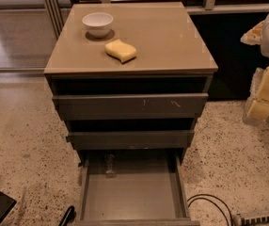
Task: Pick water bottle from bottom drawer and place on counter
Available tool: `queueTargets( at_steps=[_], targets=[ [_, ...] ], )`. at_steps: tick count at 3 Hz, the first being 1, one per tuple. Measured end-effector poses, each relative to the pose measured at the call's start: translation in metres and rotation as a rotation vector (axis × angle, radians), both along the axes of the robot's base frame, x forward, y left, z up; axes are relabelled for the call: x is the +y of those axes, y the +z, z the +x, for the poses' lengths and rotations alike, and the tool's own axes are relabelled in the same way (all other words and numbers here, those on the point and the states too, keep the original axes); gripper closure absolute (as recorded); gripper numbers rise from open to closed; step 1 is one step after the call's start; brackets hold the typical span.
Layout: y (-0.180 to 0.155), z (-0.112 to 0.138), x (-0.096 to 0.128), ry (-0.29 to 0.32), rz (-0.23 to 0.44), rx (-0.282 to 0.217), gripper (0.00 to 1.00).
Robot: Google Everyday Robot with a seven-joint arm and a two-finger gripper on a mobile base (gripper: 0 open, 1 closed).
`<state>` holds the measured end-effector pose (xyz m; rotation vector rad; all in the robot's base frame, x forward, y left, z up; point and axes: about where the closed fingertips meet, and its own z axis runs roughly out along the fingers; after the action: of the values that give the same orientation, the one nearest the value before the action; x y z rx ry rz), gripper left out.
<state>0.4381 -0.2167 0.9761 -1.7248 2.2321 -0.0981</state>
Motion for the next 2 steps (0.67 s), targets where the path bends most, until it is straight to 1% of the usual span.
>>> queueTargets(
  at_steps=[1, 2],
  targets=[
    [0.0, 0.0, 0.0, 0.0, 0.0, 0.0, 0.0],
    [-0.0068, 0.0005, 0.003, -0.014, 0.01, -0.008, 0.0]
  ],
)
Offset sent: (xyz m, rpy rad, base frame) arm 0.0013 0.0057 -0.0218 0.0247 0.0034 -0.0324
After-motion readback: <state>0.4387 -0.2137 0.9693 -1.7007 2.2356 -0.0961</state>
